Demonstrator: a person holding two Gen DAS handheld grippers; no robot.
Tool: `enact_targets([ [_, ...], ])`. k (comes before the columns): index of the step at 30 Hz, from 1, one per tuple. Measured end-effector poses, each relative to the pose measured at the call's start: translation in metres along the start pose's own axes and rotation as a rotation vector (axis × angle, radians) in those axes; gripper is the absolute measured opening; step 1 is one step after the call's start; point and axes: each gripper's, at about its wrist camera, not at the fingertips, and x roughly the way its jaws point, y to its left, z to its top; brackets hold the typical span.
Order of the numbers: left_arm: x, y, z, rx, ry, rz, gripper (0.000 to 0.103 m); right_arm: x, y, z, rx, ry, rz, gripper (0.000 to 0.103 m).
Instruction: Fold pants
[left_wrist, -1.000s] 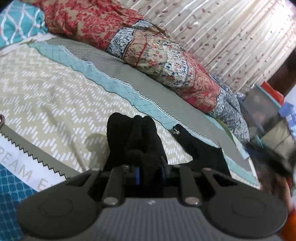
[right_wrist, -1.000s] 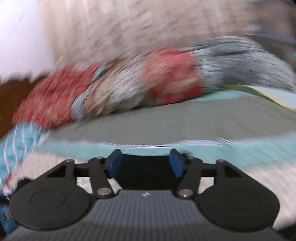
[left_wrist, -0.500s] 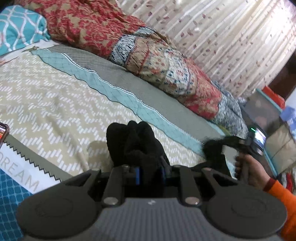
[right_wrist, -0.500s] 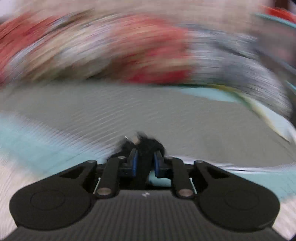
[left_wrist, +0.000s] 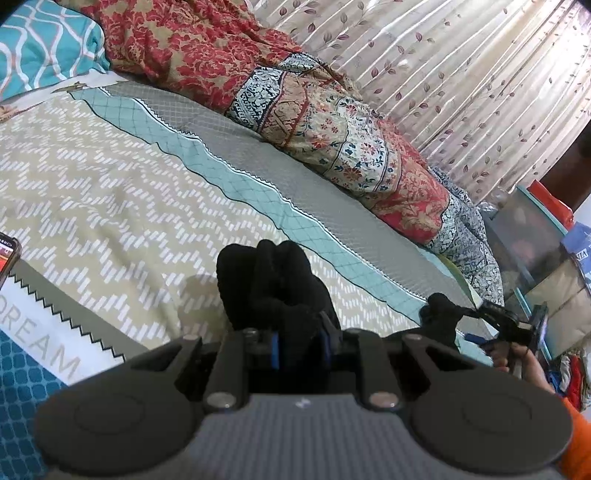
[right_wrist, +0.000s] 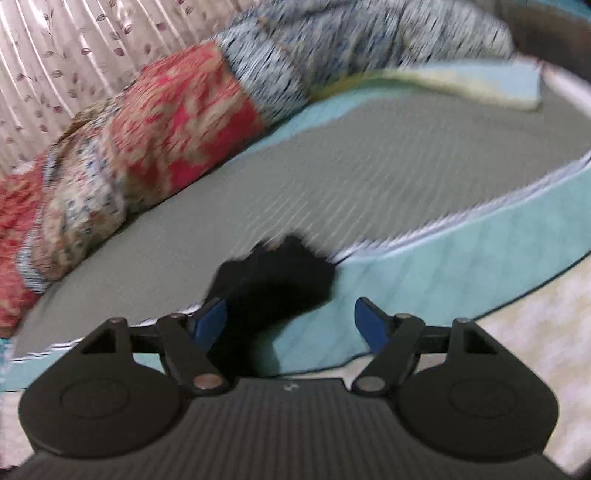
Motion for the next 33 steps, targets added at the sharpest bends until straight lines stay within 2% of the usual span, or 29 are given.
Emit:
enact_targets([
  [2,0.001,0.000,0.000,0.000,0.004,0.003,0.018,0.012,0.003,-0.003,0.070,0.010,0.032,0.075],
  [3,0.001,0.000,0.000,-0.001,0.005,0.004,0.018,0.018,0.007,-0.002,0.090,-0.002,0.040,0.052],
  [4,0.001,0.000,0.000,0.000,0.007,0.005,0.018,0.026,0.017,0.002,0.084,-0.001,0.041,0.043],
  [6,0.002,0.000,0.000,0.005,0.009,0.008,0.018,0.032,0.052,0.007,0.003,0.006,0.052,0.045],
  [7,0.003,-0.001,0.000,0.007,0.010,0.010,0.018,0.035,0.076,0.009,-0.054,0.028,0.143,0.048],
  [9,0.004,0.000,0.001,0.004,0.012,0.009,0.018,0.035,0.113,0.015,-0.124,0.108,0.371,0.047],
  [10,0.004,0.001,0.002,0.000,0.012,0.007,0.018,0.028,0.123,0.016,-0.156,0.088,0.419,0.047],
  [11,0.005,0.002,0.002,-0.005,0.012,0.004,0.018,0.020,0.128,0.019,-0.180,0.047,0.424,0.048],
  [12,0.005,0.002,0.002,-0.011,0.012,0.000,0.018,0.014,0.126,0.022,-0.181,0.008,0.402,0.053],
  [14,0.005,0.003,0.002,-0.017,0.014,-0.008,0.018,0.013,0.108,0.026,-0.124,-0.021,0.298,0.054],
  [15,0.006,0.003,0.001,-0.016,0.015,-0.010,0.018,0.017,0.097,0.025,-0.110,-0.014,0.226,0.055],
  [17,0.006,0.003,0.000,-0.015,0.015,-0.012,0.018,0.024,0.088,0.017,-0.142,0.026,0.144,0.055],
  [19,0.006,0.004,0.000,-0.018,0.017,-0.011,0.018,0.031,0.087,0.004,-0.189,0.073,0.121,0.057],
  [20,0.006,0.004,0.000,-0.020,0.019,-0.010,0.018,0.034,0.090,0.000,-0.206,0.089,0.126,0.060],
  [21,0.006,0.004,0.000,-0.020,0.021,-0.009,0.018,0.038,0.095,-0.006,-0.231,0.104,0.136,0.070],
  [22,0.005,0.004,0.000,-0.020,0.022,-0.008,0.019,0.042,0.102,-0.013,-0.270,0.114,0.134,0.075],
  [23,0.004,0.003,0.001,-0.019,0.022,-0.008,0.019,0.047,0.108,-0.018,-0.305,0.121,0.120,0.074],
  [24,0.004,0.003,0.001,-0.020,0.021,-0.007,0.019,0.054,0.112,-0.027,-0.357,0.152,0.097,0.055],
  [25,0.003,0.002,0.001,-0.020,0.021,-0.006,0.019,0.062,0.117,-0.038,-0.412,0.206,0.073,0.016],
  [26,0.003,0.001,0.000,-0.019,0.021,-0.005,0.019,0.063,0.120,-0.048,-0.456,0.217,0.032,0.015],
  [28,0.003,-0.001,0.000,-0.011,0.022,-0.003,0.019,0.048,0.119,-0.048,-0.459,0.170,0.051,0.010],
  [30,0.003,-0.003,0.002,-0.004,0.018,-0.008,0.019,0.023,0.102,-0.030,-0.352,0.093,0.074,0.010],
  [33,0.003,-0.007,0.007,0.003,0.007,-0.031,0.019,-0.034,0.059,0.007,-0.150,-0.049,0.103,0.010],
])
